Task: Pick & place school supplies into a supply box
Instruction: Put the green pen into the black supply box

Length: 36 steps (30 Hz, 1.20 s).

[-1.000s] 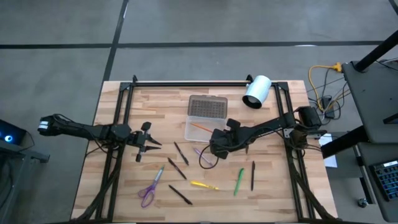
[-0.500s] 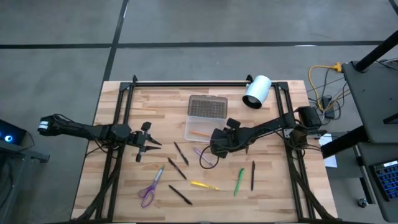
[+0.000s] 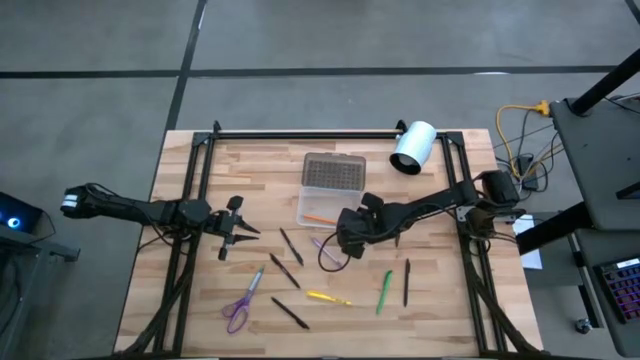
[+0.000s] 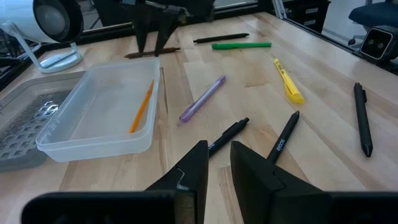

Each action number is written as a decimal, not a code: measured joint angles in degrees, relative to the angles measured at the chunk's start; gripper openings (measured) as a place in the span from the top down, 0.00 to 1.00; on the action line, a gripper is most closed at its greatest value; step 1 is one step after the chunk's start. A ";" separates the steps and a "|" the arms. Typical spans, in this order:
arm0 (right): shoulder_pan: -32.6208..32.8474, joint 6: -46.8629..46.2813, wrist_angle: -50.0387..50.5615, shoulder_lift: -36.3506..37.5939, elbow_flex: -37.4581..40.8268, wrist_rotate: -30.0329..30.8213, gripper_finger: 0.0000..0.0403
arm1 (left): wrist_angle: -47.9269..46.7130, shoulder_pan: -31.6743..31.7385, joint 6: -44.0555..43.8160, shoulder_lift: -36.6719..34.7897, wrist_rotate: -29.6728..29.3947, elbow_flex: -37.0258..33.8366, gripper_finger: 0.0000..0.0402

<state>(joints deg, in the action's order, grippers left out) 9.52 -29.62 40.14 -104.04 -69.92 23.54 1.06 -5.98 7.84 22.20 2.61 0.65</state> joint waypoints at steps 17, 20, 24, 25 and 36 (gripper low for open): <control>7.36 1.11 0.38 0.10 -1.65 -12.98 0.73 | 0.01 0.01 0.00 0.01 -0.02 -0.01 0.87; 9.06 3.55 0.52 0.10 -1.65 -13.71 0.74 | 0.00 0.00 0.00 0.00 -0.01 0.01 0.87; 11.56 7.16 1.54 0.10 -1.63 -13.75 0.75 | 0.00 0.00 0.00 0.00 0.00 -0.01 0.87; 12.21 8.18 1.64 0.10 -1.60 -13.74 0.75 | 0.01 0.01 0.00 0.01 0.00 -0.01 0.87; 18.31 18.02 2.26 0.12 -1.58 -13.78 0.76 | 0.00 0.01 0.00 0.02 -0.02 0.00 0.87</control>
<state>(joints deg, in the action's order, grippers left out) 27.83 -11.60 42.40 -103.92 -71.50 9.76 1.06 -5.97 7.84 22.22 2.59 0.66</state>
